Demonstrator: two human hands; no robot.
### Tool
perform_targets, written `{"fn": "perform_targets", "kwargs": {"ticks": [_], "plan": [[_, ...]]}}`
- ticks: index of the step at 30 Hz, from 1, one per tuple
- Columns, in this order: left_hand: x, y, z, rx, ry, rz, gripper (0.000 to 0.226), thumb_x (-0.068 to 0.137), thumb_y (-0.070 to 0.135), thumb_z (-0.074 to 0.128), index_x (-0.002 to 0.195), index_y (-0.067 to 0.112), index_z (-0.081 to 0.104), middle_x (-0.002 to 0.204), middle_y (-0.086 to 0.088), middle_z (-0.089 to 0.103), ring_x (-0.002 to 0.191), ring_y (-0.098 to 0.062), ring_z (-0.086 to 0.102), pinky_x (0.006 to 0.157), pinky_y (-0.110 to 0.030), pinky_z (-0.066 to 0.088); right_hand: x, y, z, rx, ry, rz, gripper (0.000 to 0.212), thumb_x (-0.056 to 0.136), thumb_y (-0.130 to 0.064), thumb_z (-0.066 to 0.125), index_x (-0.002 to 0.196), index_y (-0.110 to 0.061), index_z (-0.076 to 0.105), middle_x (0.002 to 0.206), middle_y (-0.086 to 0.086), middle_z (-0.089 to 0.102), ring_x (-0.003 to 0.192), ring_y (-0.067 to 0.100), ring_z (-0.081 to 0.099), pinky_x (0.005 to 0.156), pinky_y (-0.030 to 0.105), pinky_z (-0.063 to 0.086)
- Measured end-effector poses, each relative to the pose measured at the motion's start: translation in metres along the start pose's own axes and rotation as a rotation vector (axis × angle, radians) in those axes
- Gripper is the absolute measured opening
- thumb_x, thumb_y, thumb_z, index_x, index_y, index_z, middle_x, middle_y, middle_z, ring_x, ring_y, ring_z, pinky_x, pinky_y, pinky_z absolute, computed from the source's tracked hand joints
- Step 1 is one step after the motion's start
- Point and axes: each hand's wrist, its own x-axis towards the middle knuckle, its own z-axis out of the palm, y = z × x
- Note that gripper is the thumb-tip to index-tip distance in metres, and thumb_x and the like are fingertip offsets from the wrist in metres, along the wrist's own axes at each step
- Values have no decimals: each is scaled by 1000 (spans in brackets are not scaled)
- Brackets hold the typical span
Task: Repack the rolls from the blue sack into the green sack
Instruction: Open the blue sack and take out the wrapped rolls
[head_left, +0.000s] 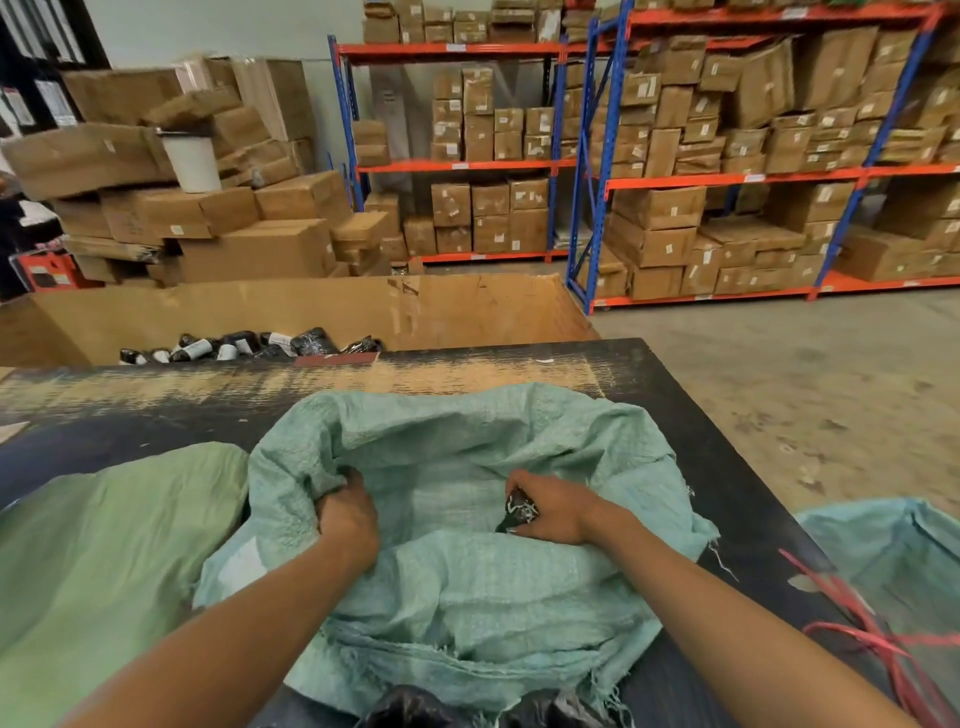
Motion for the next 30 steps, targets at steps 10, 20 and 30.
{"fn": "perform_targets", "kwargs": {"ticks": [10, 20, 30], "plan": [[10, -3, 0, 87, 249, 109, 29, 98, 14, 49, 123, 18, 62, 123, 1, 60, 115, -18, 56, 84, -30, 47, -11, 17, 1, 328, 91, -71, 25, 91, -43, 64, 103, -21, 70, 97, -4, 71, 90, 11, 66, 85, 34, 54], [-22, -45, -49, -497, 731, 228, 33, 90, 21, 59, 121, 28, 54, 112, 6, 62, 103, -21, 56, 65, -35, 49, -15, 9, -20, 1078, 675, 111, 8, 93, -15, 66, 97, -12, 72, 95, 6, 72, 96, 24, 67, 87, 36, 54], [-78, -86, -66, -1525, 961, 428, 29, 93, 25, 64, 119, 18, 55, 108, 5, 62, 96, -11, 58, 78, -12, 42, -61, -27, -76, 1243, 1025, -49, 6, 96, -13, 61, 99, -15, 65, 105, 14, 69, 100, 25, 65, 90, 41, 54]]}}
